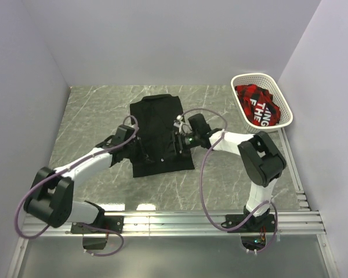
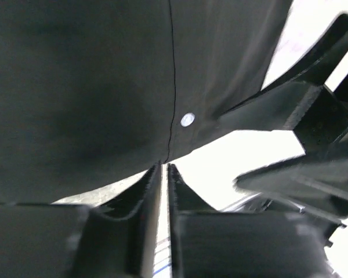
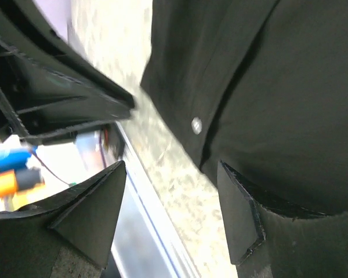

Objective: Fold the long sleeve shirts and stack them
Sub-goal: Fold the shirt

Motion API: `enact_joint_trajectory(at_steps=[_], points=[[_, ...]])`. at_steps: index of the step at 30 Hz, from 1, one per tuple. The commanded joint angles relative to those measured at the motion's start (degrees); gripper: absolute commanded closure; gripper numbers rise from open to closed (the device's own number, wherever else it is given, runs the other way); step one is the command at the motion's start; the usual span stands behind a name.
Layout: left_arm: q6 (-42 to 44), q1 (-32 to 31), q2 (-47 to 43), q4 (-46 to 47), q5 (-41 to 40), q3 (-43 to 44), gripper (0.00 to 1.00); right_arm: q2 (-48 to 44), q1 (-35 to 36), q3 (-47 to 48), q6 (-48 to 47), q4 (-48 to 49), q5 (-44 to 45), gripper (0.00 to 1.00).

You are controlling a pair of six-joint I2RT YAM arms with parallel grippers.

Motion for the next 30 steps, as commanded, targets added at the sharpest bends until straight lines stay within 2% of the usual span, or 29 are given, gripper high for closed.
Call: enact_joint_trajectory(at_steps=[1, 2, 8, 12, 18, 24, 28, 30], points=[[-0.43, -2.36, 4.57, 3.04, 3.22, 1.86, 0.88, 2.70, 1.62, -0.68, -1.11, 3.10, -4.18, 0.30], [-0.43, -2.36, 5.37, 3.39, 3.57, 1.95, 0.92, 3.59, 1.80, -0.59, -1.10, 3.39, -4.70, 0.30], [-0.26, -2.27, 11.70, 2.78, 3.31, 0.98, 0.98, 10.97, 1.01, 0.20, -1.37, 1.81, -4.70, 0.34], [-1.57, -1.14, 16.35, 4.80, 4.97, -2.09, 1.00, 14.23, -3.37, -3.04, 2.58, 3.39, -6.38, 0.38], [-2.02, 1.33, 17.86, 5.77, 6.30, -3.68, 1.00, 11.69, -9.09, -7.35, -0.56, -1.35, -3.83, 0.38], [-1.49, 2.03, 16.46, 5.33, 5.68, -3.50, 0.99, 8.01, -15.86, -12.54, -1.36, -1.27, -3.04, 0.38], [-1.66, 1.95, 12.68, 4.28, 4.98, -1.84, 0.93, 3.78, -16.92, -12.72, -3.91, -4.60, -0.14, 0.38], [-1.75, 1.86, 9.27, 2.96, 3.67, 0.01, 0.86, 0.80, -16.40, -12.63, -3.57, -4.70, -0.48, 0.38]])
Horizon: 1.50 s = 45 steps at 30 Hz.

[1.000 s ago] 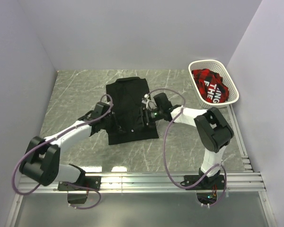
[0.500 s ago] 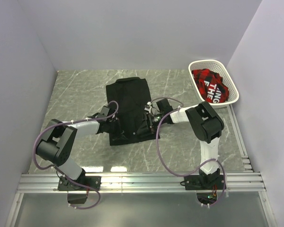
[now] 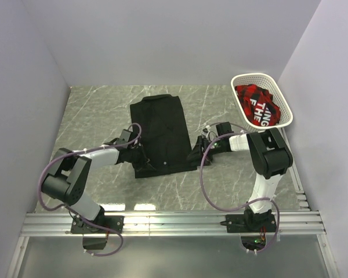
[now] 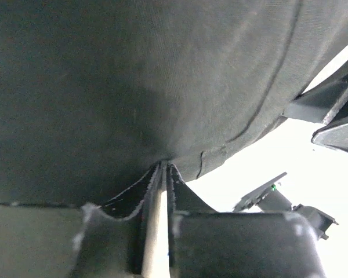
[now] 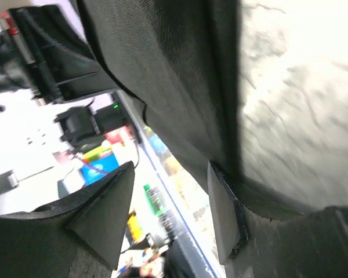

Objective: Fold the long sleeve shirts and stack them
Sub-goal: Fold the shirt

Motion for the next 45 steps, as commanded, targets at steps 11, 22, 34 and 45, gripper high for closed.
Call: enact_joint_trajectory(at_steps=[11, 22, 34, 45], points=[[0.63, 0.90, -13.31, -9.25, -7.86, 1.34, 0.85, -9.66, 6.54, 1.63, -0.20, -2.40, 9.67, 0.38], [1.68, 4.58, -13.04, -8.90, -5.92, -7.99, 0.90, -4.73, 7.43, 1.28, -2.56, -3.88, 14.68, 0.38], [6.42, 8.02, -19.81, -18.65, -15.39, 1.29, 0.71, -8.76, 6.28, 3.65, -5.55, -11.53, 23.20, 0.38], [17.22, 8.63, -5.86, -11.02, -24.81, 26.17, 0.20, -20.72, 14.01, 2.43, -0.56, -11.45, 35.50, 0.38]])
